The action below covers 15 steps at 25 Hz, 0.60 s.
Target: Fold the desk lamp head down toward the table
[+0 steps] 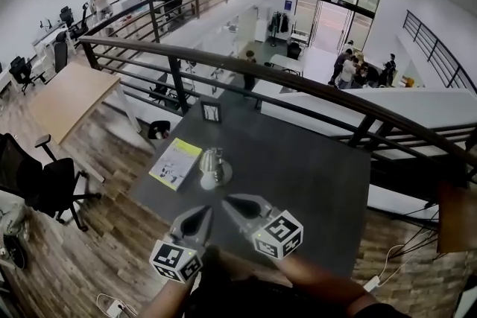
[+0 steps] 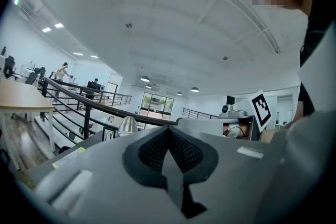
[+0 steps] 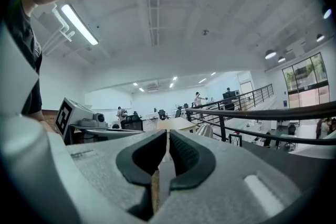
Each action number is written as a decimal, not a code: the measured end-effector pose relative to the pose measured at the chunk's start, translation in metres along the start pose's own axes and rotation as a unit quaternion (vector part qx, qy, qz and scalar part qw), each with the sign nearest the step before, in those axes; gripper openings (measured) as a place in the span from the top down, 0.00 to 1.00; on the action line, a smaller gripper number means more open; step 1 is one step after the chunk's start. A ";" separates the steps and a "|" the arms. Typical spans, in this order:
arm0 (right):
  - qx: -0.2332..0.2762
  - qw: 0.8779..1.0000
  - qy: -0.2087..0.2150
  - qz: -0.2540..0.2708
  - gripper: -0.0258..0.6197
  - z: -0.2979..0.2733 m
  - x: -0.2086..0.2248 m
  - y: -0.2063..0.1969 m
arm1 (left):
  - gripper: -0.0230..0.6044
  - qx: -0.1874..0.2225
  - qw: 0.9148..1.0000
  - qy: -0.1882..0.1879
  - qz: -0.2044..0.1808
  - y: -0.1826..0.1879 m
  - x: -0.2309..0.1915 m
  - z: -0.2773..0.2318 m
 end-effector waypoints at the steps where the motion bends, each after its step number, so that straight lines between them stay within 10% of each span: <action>1: -0.003 1.000 -0.004 -0.002 0.93 -0.007 0.003 0.000 | 0.96 -0.002 1.000 -0.002 0.003 0.000 -0.009 -0.003; 15: -0.047 0.993 -0.099 -0.033 0.68 -0.096 0.056 0.001 | 0.96 -0.022 0.997 -0.067 0.019 0.018 -0.101 -0.045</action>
Point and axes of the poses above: the fingertips, and each gripper's own axes: z backward along the fingers, x to its right, y out of its top, the point moved 3 cm from there along z, backward along the fingers, and after that the axes turned 8 degrees about -y, right-handed, at the moved point
